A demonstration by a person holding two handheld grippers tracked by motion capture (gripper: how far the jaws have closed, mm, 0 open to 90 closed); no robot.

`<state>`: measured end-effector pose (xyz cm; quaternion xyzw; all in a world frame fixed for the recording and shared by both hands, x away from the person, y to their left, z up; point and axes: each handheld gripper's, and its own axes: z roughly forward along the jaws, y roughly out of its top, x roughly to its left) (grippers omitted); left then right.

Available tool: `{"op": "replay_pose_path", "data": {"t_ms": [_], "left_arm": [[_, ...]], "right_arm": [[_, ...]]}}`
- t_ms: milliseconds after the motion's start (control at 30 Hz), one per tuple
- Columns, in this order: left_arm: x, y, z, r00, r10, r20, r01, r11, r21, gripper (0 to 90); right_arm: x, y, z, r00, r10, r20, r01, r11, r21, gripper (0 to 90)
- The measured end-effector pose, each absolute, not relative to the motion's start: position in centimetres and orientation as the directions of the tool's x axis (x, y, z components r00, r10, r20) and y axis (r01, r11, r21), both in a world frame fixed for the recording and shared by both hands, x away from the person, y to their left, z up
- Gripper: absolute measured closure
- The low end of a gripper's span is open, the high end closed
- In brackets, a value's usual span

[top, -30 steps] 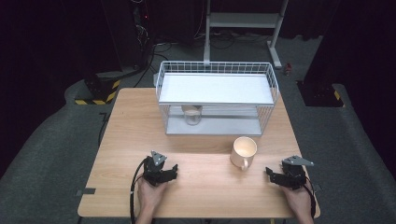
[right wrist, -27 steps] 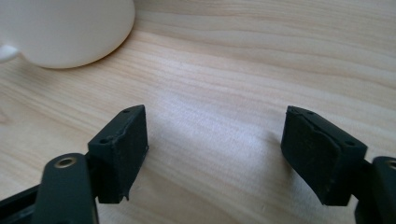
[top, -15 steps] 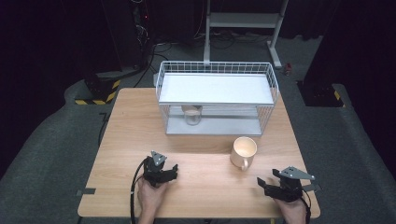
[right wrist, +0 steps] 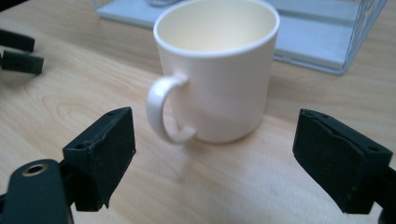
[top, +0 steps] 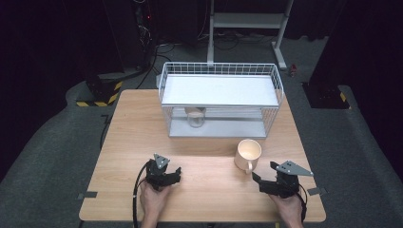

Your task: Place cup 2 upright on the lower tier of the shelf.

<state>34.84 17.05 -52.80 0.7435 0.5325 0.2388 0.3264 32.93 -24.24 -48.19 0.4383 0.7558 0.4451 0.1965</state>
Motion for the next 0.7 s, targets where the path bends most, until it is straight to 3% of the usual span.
{"op": "replay_pose_path", "data": {"t_ms": [700], "left_arm": [[34.8, 17.0, -52.8, 0.319, 0.948, 0.008, 0.636, -0.22, 0.74, 20.3]], "right_arm": [[37.0, -21.5, -46.6, -0.543, 0.839, 0.038, 0.474, 0.27, 0.838, 9.6]]}}
